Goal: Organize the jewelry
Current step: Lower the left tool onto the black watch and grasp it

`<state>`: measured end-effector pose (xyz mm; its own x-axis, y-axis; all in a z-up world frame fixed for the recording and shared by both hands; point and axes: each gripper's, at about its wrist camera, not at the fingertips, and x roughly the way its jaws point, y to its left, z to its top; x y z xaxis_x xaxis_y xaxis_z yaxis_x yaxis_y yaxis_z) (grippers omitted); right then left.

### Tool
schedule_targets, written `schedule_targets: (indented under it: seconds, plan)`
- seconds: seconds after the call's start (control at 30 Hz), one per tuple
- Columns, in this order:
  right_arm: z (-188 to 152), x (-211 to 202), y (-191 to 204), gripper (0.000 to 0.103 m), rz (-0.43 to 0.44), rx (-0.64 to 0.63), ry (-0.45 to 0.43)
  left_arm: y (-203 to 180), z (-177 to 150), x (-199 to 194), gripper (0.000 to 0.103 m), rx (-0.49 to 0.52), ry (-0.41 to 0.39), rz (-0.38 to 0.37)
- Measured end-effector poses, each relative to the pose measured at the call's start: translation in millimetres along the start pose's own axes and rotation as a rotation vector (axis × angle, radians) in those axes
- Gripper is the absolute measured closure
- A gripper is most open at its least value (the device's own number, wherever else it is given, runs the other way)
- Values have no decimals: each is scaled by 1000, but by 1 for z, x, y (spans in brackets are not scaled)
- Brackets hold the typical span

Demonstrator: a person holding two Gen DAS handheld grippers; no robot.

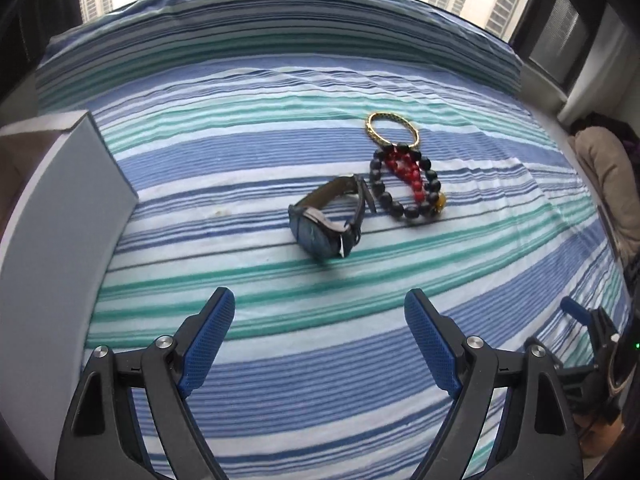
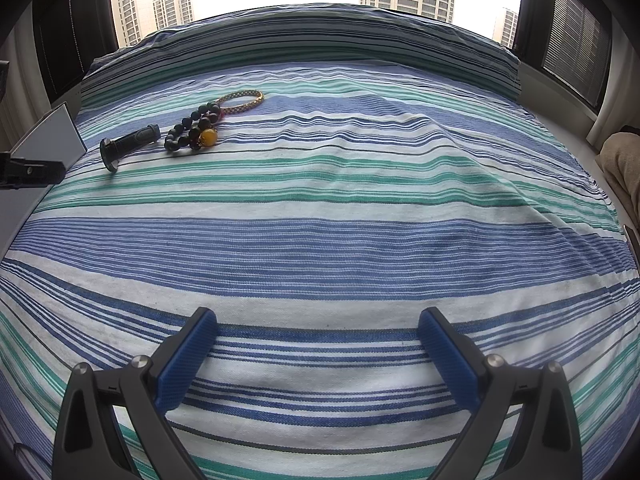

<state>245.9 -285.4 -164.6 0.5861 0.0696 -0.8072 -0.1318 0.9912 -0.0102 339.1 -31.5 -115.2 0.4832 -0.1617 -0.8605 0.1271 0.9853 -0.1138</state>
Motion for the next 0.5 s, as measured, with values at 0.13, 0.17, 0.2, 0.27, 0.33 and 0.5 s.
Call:
schedule_targets:
  seconds: [0.13,0.17,0.2,0.27,0.33,0.5]
  plan:
    - [0,0,0,0,0,0,0,-3,19,32,15,30,11,-17]
    - [0,0,0,0,0,0,0,-5,21,38,15,41,14,-18]
    - [0,0,0,0,0,0,0,-6,24,44,15,53,16,-17]
    - [0,0,0,0,0,0,0,-9,26,51,16,74,12,-16]
    - [0,0,0,0,0,0,0,-10,26,53,20,94,2,-18]
    - [0,0,0,0,0,0,0,-8,25,53,52,97,-11,-23]
